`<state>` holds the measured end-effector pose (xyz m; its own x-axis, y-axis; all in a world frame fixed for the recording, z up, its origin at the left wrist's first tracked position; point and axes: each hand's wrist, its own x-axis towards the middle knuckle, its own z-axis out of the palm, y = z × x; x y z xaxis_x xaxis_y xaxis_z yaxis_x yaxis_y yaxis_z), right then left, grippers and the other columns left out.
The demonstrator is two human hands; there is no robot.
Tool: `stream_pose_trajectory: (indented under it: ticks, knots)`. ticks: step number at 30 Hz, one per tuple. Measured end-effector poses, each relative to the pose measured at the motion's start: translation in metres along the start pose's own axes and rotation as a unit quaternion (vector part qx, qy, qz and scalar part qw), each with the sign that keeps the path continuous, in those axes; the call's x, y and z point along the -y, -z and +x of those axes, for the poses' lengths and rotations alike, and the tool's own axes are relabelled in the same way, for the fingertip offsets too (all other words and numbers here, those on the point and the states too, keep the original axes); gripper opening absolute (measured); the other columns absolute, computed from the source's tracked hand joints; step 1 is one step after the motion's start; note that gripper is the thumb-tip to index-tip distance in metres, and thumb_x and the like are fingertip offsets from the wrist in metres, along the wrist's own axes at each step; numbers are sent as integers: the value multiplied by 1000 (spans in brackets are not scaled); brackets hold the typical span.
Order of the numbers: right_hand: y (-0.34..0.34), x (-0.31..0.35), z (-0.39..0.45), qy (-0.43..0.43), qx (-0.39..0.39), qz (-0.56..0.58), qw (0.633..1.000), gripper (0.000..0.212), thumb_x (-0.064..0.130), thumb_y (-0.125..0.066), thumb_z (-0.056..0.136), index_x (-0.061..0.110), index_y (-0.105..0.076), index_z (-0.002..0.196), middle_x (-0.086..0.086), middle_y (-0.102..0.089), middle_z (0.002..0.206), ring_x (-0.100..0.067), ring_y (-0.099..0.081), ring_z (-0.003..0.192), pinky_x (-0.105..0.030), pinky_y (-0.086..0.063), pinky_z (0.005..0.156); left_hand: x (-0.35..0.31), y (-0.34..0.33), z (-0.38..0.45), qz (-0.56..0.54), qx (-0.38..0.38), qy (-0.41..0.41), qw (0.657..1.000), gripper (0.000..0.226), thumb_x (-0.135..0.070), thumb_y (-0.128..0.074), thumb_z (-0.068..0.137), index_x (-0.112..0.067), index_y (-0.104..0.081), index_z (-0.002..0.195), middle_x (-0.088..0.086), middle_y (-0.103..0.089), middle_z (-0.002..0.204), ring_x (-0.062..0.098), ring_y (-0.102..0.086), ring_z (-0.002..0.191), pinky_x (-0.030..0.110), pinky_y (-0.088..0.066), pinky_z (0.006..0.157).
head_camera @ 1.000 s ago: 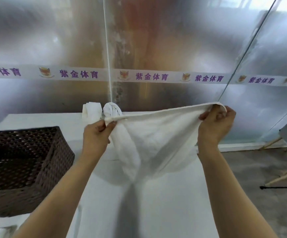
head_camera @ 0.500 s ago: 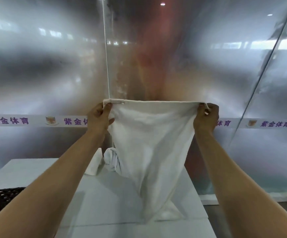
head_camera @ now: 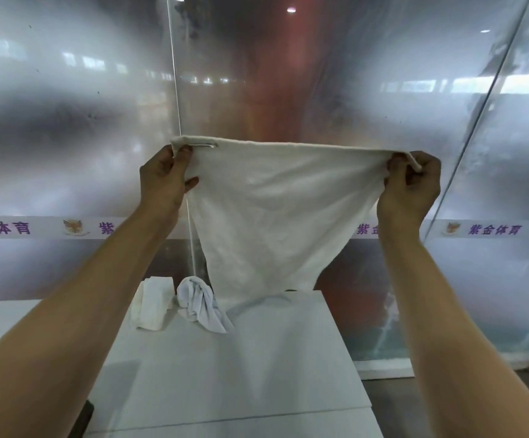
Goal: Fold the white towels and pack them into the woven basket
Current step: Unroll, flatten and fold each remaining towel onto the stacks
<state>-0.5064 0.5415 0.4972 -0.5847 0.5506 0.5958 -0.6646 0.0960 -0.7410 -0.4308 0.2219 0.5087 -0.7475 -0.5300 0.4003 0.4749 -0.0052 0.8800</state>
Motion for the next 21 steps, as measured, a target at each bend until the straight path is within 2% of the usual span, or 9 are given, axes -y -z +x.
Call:
stream_pose_trajectory:
  ticks: [2, 5, 8, 10, 13, 16, 18, 19, 21]
  knots:
    - [22, -2, -29, -17, 0, -19, 1000, 9, 25, -60, 94, 34, -56, 94, -14, -66, 101, -32, -63, 93, -40, -55, 85, 11, 12, -22, 7, -1, 4, 1000, 15, -22, -59, 101, -19, -70, 111, -11, -69, 100, -2, -65, 94, 41, -58, 93]
    - [58, -5, -88, -64, -10, -19, 998, 14, 19, -60, 98, 31, -56, 94, 1, -61, 92, -11, -58, 84, -27, -50, 78, 35, 40, -64, 16, 8, 18, 1000, 13, -20, -58, 102, -22, -71, 103, -18, -71, 88, -6, -67, 89, 38, -58, 93]
    - [95, -8, -156, -93, -26, -35, 995, 6, 14, -60, 102, 18, -56, 101, 10, -56, 86, 8, -54, 72, -10, -44, 69, 66, 76, -118, 22, 24, 56, 998, 15, -21, -58, 102, -24, -72, 100, -16, -73, 90, 0, -68, 94, 37, -57, 95]
    - [121, -12, -199, -113, -37, -61, 991, 4, 13, -59, 102, 13, -55, 104, 9, -56, 85, 11, -54, 68, -6, -43, 64, 85, 102, -159, 28, 26, 77, 996, 16, -19, -57, 102, -22, -72, 102, -11, -72, 96, 3, -68, 97, 35, -58, 93]
    - [162, -22, -249, -123, -34, -113, 985, 5, 18, -66, 99, 18, -61, 96, -3, -58, 87, 3, -54, 67, -9, -42, 64, 105, 140, -219, 55, 42, 123, 990, 17, -19, -57, 101, -20, -73, 103, -1, -71, 102, 11, -67, 98, 32, -58, 85]
    - [204, -29, -285, -144, -24, -185, 972, 21, 29, -72, 89, 12, -70, 101, -18, -62, 108, -17, -60, 85, -10, -47, 73, 115, 182, -273, 155, 72, 142, 975, 20, -27, -61, 97, -11, -71, 88, -3, -66, 76, 5, -56, 70, 27, -45, 69]
    - [225, -24, -309, -186, -28, -175, 966, 27, 38, -72, 86, 17, -70, 103, -12, -67, 107, -21, -64, 90, -31, -56, 86, 115, 209, -305, 187, 117, 165, 961, 17, -25, -60, 98, -18, -76, 93, -7, -76, 87, 3, -64, 79, 25, -47, 75]
    - [235, -18, -322, -209, -22, -159, 965, 24, 39, -72, 87, 20, -68, 102, -5, -68, 100, -19, -64, 87, -40, -56, 85, 116, 221, -319, 189, 146, 185, 953, 18, -25, -60, 99, -22, -77, 98, -7, -77, 95, 4, -68, 87, 26, -50, 80]
    - [252, -9, -345, -234, -6, -145, 961, 17, 33, -74, 92, 20, -65, 98, 2, -65, 86, -13, -60, 78, -41, -53, 77, 118, 244, -345, 184, 203, 233, 933, 22, -38, -62, 98, -25, -77, 108, -4, -77, 104, 11, -70, 97, 32, -52, 87]
